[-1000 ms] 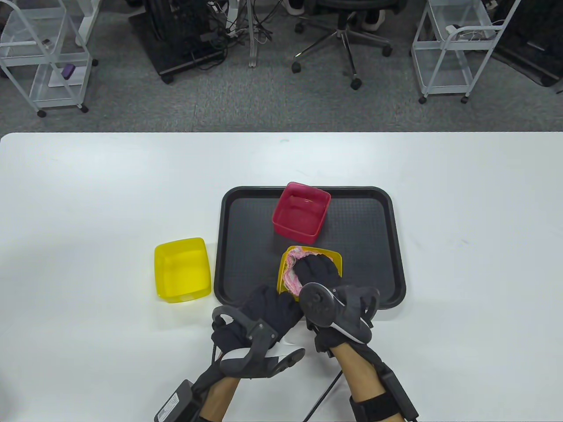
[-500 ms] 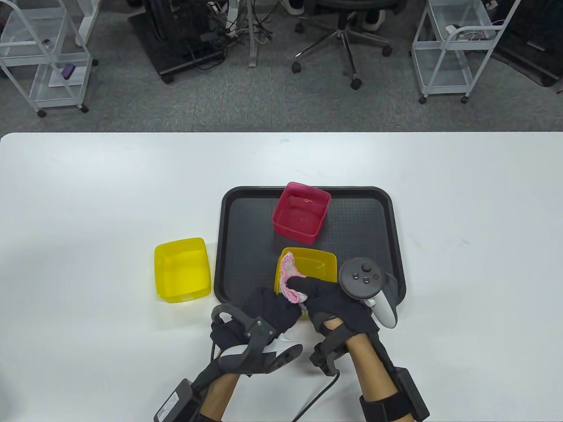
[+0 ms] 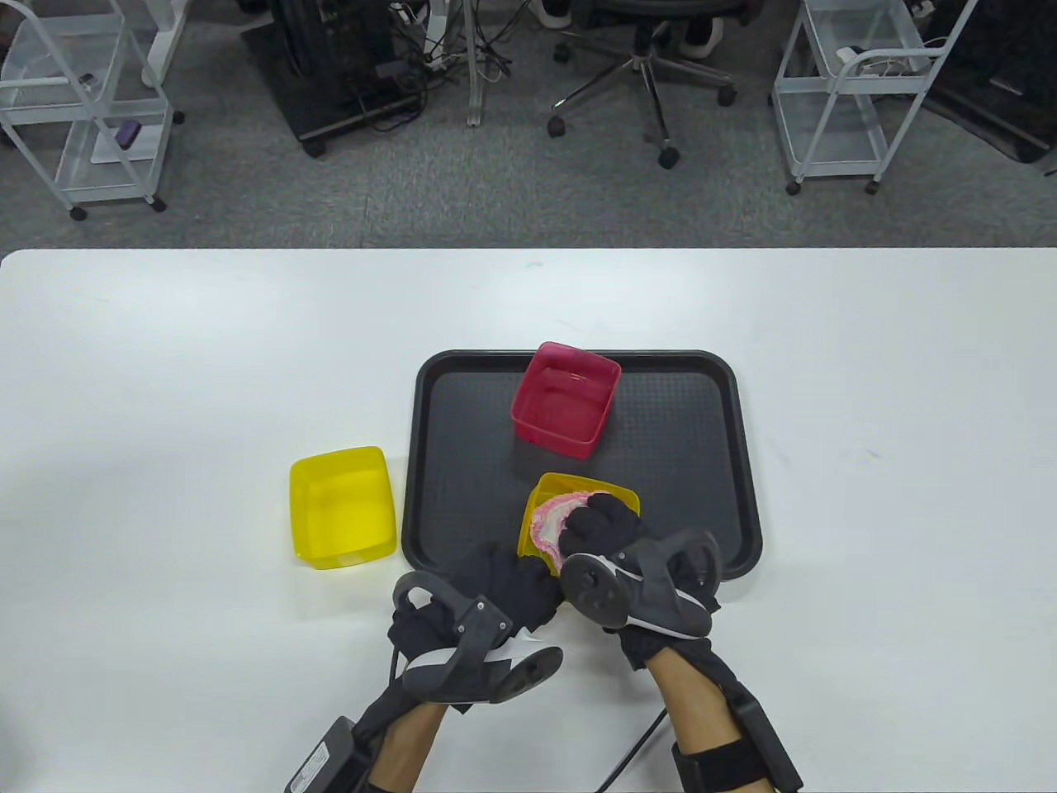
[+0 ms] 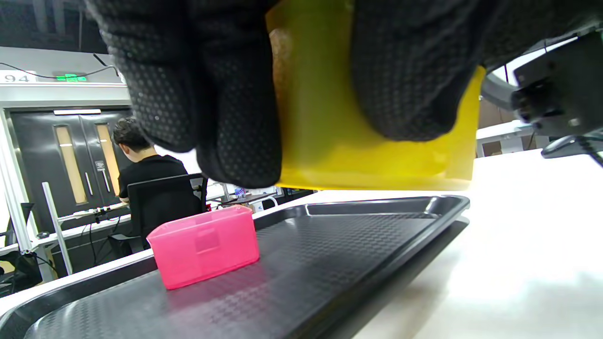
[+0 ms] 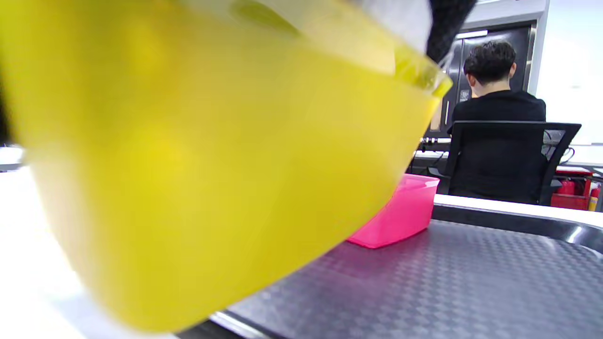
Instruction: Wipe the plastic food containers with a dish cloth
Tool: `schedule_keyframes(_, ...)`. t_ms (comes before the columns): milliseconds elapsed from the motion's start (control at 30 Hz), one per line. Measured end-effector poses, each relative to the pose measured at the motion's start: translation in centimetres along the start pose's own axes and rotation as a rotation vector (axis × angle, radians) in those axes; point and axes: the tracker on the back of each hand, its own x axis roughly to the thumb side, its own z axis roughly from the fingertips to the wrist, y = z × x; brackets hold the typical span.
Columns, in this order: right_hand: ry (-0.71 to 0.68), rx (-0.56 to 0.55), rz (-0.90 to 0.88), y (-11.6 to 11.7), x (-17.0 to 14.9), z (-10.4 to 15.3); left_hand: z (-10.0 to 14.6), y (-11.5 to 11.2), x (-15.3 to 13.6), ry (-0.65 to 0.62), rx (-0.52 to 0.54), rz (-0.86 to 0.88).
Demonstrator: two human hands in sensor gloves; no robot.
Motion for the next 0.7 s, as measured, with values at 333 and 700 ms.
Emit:
schedule_keyframes(333, 0.093, -0.274, 0.109, -1.3, 0.1, 1.2, -0.3, -0.3, -0.1, 0.014, -0.018, -0.006)
schedule_keyframes(700, 0.167, -0.596, -0.370, -1.6, -2.8, 3.8, 1.3, -1.0, -5.3, 0.328, -0.004, 0.177)
